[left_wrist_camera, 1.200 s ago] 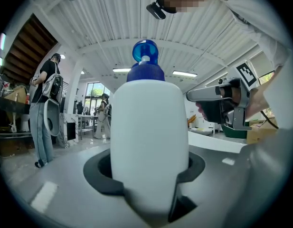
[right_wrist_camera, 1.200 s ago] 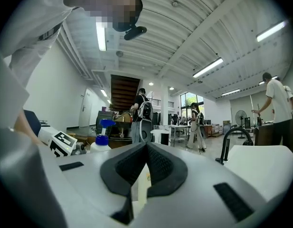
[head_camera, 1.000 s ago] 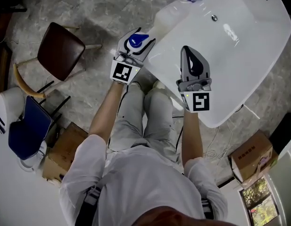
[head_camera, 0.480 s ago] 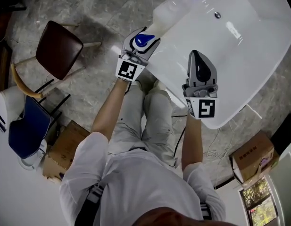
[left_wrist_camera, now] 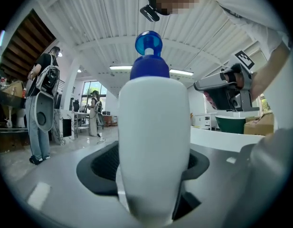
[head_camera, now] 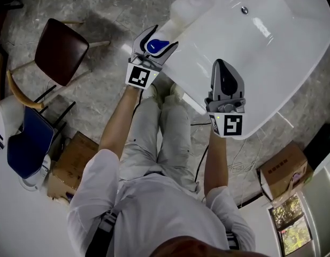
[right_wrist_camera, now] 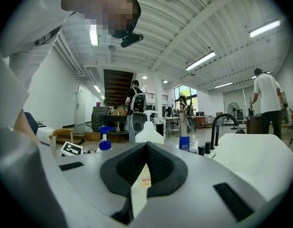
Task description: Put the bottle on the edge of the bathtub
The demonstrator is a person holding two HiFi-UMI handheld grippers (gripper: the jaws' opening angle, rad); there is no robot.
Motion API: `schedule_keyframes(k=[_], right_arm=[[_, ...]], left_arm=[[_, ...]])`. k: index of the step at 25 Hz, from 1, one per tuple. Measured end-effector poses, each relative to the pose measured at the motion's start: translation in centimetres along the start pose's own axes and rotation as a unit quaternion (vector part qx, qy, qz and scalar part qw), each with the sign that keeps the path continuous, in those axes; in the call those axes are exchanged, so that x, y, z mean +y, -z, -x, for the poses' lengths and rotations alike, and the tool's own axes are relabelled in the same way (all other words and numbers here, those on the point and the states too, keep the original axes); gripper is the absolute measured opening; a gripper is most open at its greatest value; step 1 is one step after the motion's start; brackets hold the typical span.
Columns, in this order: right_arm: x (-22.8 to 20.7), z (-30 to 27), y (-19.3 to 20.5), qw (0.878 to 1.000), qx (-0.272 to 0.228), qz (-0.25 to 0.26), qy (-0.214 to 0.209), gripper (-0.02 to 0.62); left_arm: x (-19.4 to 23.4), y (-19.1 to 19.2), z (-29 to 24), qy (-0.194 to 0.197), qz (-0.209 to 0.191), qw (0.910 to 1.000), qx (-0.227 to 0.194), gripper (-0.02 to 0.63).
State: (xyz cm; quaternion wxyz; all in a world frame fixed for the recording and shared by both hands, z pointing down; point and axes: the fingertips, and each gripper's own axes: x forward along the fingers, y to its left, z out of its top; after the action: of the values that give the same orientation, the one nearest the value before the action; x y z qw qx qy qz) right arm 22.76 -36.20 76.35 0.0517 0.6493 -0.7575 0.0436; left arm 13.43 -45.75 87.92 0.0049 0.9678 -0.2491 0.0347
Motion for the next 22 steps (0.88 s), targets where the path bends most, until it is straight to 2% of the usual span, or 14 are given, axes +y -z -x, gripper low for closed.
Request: schedule_keyframes(k=[5, 11, 14, 22], right_arm=[[0.1, 1.1, -0.4, 1.000, 0.010, -0.006, 0.005, 0.000], [0.6, 1.5, -2.8, 1.000, 0.017, -0.009, 0.004, 0.000], [0.8, 2.4, -5.2, 1.000, 0.016, -0.008, 0.002, 0.000], [1.2, 5.0, -13.8, 1.000, -0.005, -0.001, -0.004, 0.000]], left_arm=[[-0.2, -0.1, 0.5, 0.011, -0.008, 0.9997, 0.021, 0.406], [-0.8, -2.4, 1.2, 0.029, -0.026, 0.9984, 0.041, 0.494], [-1.2, -4.6, 2.1, 0.030, -0.030, 0.9978, 0.051, 0.500], [-1.6, -13.7, 4.9, 0.004, -0.014, 0.9989, 0.045, 0.496]])
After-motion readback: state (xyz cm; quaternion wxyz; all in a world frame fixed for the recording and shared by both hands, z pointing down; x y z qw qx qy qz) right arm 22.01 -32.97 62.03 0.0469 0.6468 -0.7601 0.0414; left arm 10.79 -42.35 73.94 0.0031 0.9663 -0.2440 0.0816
